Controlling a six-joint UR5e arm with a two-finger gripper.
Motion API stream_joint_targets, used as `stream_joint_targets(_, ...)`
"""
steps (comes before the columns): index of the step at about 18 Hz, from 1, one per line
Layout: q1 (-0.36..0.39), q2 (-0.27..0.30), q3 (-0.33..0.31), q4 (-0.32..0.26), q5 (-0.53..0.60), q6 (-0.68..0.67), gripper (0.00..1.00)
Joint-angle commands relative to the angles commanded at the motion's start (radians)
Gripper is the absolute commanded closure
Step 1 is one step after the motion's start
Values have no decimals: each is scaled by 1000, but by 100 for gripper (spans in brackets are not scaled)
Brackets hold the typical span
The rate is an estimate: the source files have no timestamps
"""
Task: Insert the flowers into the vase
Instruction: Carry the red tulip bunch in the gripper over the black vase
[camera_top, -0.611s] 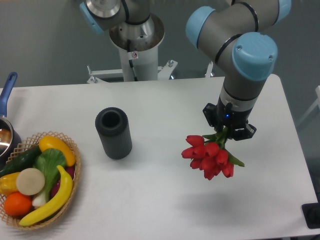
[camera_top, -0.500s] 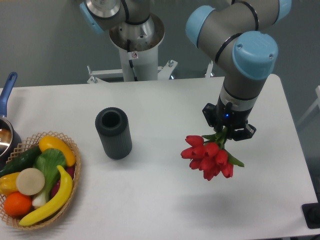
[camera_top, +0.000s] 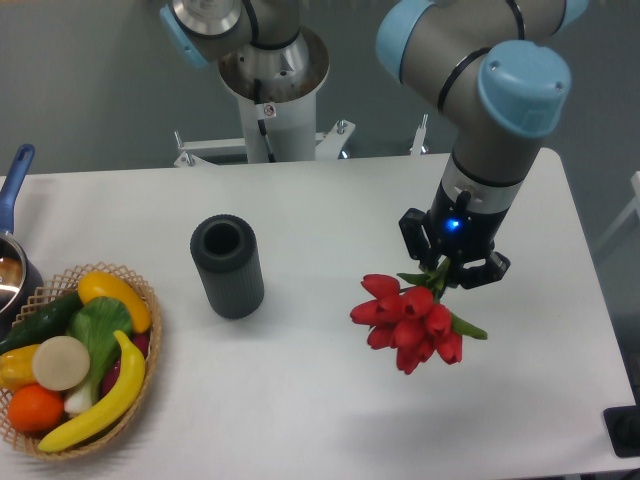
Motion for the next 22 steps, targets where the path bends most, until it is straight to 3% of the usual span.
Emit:
stream_joint_targets(3, -11, 11, 0, 18, -106, -15, 94)
stream_joint_targets(9, -35, 11, -2, 57, -449, -219, 94)
stream_joint_targets(13, -46, 41, -29, 60, -586, -271, 94)
stream_joint_targets(16, -45, 72, -96, 89, -658, -272, 93)
stream_joint_targets(22, -46, 190, -283, 230, -733, -272, 89)
